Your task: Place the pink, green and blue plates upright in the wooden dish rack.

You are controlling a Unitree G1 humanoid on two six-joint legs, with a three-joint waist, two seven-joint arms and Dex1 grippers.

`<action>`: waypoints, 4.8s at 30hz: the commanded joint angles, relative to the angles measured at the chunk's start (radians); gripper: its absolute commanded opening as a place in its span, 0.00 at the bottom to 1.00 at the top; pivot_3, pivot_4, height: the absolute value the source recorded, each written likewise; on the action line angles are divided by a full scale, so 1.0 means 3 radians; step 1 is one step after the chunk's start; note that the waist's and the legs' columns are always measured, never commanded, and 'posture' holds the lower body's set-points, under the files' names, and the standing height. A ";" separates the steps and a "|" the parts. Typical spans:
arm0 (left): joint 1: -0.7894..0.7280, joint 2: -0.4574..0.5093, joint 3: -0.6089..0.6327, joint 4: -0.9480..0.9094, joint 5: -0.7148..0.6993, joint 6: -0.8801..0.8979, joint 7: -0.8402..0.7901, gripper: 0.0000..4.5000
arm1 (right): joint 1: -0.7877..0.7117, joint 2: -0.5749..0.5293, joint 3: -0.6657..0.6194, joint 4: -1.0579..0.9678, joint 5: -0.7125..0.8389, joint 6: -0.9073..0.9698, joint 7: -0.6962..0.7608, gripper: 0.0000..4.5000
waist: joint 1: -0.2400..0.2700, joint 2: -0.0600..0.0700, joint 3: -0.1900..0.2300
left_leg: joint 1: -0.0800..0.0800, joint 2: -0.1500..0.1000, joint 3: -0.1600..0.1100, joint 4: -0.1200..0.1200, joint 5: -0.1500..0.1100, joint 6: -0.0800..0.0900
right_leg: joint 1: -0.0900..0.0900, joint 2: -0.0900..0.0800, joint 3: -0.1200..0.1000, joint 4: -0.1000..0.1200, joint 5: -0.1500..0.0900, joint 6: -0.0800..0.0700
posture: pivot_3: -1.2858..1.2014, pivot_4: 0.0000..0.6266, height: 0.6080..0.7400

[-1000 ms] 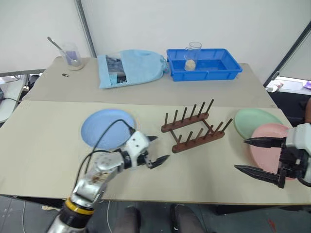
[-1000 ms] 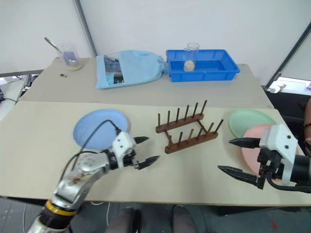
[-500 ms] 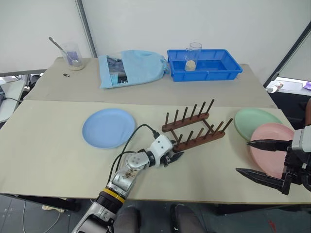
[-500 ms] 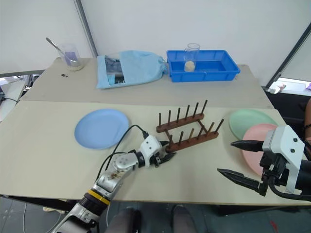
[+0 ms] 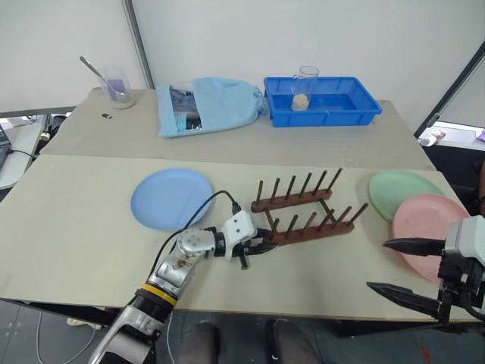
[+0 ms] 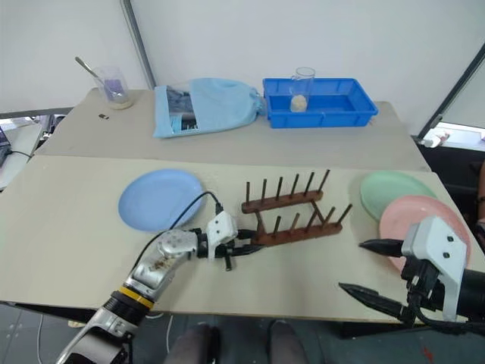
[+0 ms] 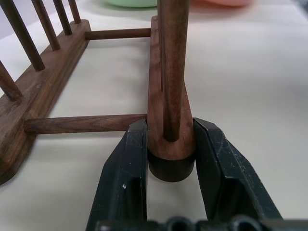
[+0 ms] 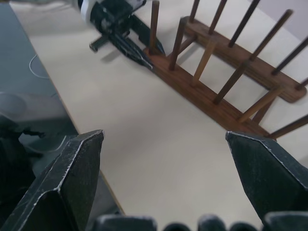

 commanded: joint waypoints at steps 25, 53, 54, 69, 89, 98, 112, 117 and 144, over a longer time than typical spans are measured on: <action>0.0053 0.0527 0.0013 -0.0871 -0.0187 0.0585 -0.0697 0.81 | -0.0203 -0.0296 0.1192 0.0477 -0.1267 -0.0618 -0.0366 0.87 | -0.0070 0.0002 0.0000 | -0.0006 -0.0002 -0.0010 0.0013 -0.0001 0.0000 | 0.0001 -0.0006 0.0000 0.0000 0.0001 0.0006 | 0.52 0.24 1.00; -0.0267 -0.0430 -0.0207 0.0110 0.0881 0.0390 0.1298 0.00 | -0.2449 0.0097 0.3104 0.2452 -0.2559 -0.1392 -0.0892 0.00 | -0.0079 0.0000 0.0000 | -0.0004 -0.0007 -0.0016 0.0017 0.0001 0.0002 | 0.0002 0.0002 0.0002 0.0006 0.0004 0.0009 | 0.52 0.24 1.00; -0.0294 -0.0436 -0.0195 0.0159 0.0885 0.0354 0.1308 0.00 | -0.2475 0.0108 0.3115 0.2473 -0.2569 -0.1408 -0.0886 0.00 | -0.0081 0.0000 0.0000 | -0.0004 -0.0007 -0.0016 0.0017 0.0001 0.0002 | 0.0002 0.0002 0.0003 0.0006 0.0004 0.0009 | 0.52 0.24 1.00; 0.0113 0.0179 0.0011 -0.1006 0.0092 0.0567 0.0159 0.27 | -0.1656 0.0012 0.1923 0.1158 -0.1887 -0.0755 -0.0616 0.27 | -0.0065 0.0006 -0.0001 | -0.0012 -0.0004 -0.0018 0.0011 -0.0002 0.0006 | -0.0004 0.0003 0.0005 0.0008 -0.0002 0.0007 | 0.52 0.24 1.00; -0.0491 0.0402 0.0108 -0.1169 -0.0610 0.0402 -0.0834 1.00 | -0.0916 0.0748 0.1420 0.1038 -0.2368 -0.0201 -0.1725 0.99 | -0.0109 0.0010 -0.0003 | -0.0002 -0.0006 -0.0012 0.0019 -0.0002 0.0005 | 0.0002 -0.0002 0.0006 0.0005 -0.0002 0.0007 | 0.52 0.24 1.00; -0.0419 0.0369 0.0116 -0.1204 -0.0555 0.0320 -0.0764 1.00 | -0.1229 0.0857 0.1622 0.1182 -0.2235 0.0037 -0.1808 0.99 | -0.0096 0.0011 -0.0003 | -0.0009 -0.0006 -0.0020 0.0010 -0.0005 0.0011 | 0.0000 0.0006 0.0006 0.0005 -0.0008 0.0006 | 0.52 0.24 1.00; -0.0389 0.0334 0.0048 -0.1166 -0.0465 0.0201 -0.0697 1.00 | -0.1347 0.0856 0.1821 0.1441 -0.2377 0.0152 -0.2078 0.50 | -0.0102 0.0012 -0.0003 | -0.0008 -0.0007 -0.0019 0.0014 -0.0005 0.0012 | 0.0001 0.0004 0.0007 0.0006 -0.0007 0.0007 | 0.52 0.24 1.00; -0.0384 0.0330 0.0058 -0.1179 -0.0469 0.0210 -0.0673 1.00 | -0.1385 0.0860 0.1794 0.1379 -0.2339 0.0264 -0.2089 0.12 | -0.0101 0.0012 -0.0003 | -0.0008 -0.0006 -0.0019 0.0014 -0.0005 0.0012 | 0.0001 0.0005 0.0007 0.0006 -0.0007 0.0008 | 0.52 0.24 1.00; -0.0351 0.0555 0.0759 -0.1502 -0.1224 0.0847 -0.0491 1.00 | -0.3890 0.0790 0.0278 0.1238 0.0502 0.1796 -0.1575 0.01 | -0.0086 0.0016 0.0006 | -0.0018 -0.0006 -0.0029 0.0012 -0.0006 0.0014 | 0.0000 0.0009 0.0006 0.0003 -0.0006 0.0006 | 0.52 0.24 1.00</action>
